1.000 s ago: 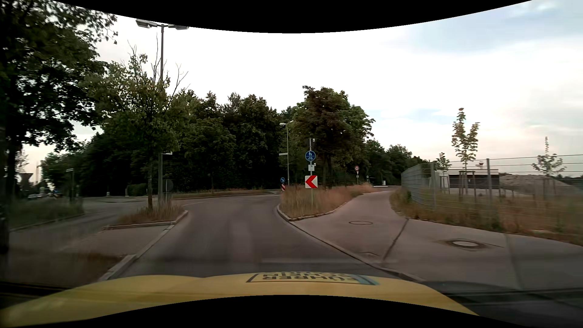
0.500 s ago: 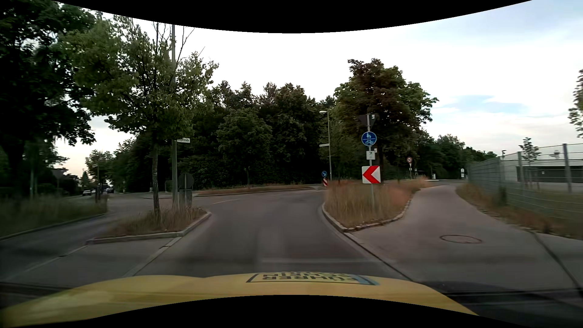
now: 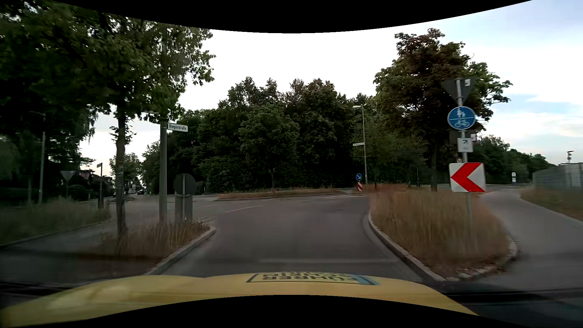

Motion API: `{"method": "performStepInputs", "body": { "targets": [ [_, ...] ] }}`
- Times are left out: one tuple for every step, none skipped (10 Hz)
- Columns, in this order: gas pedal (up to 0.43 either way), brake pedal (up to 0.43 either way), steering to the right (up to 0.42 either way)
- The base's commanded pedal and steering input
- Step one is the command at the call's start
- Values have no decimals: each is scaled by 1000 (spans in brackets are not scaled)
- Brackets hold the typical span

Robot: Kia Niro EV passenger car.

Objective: Follow the waypoints while adhering to traffic rules and regulations

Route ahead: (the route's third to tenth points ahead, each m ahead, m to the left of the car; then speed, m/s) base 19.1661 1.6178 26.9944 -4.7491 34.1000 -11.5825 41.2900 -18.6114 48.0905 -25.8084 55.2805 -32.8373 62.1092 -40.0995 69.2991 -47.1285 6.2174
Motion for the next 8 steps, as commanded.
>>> {"method": "performStepInputs", "body": {
  "targets": [
    [59, 0, -73],
    [59, 0, -54],
    [59, 0, -28],
    [59, 0, -3],
    [59, 0, 17],
    [59, 0, 32],
    [59, 0, 56],
    [59, 0, 72]
  ]
}}
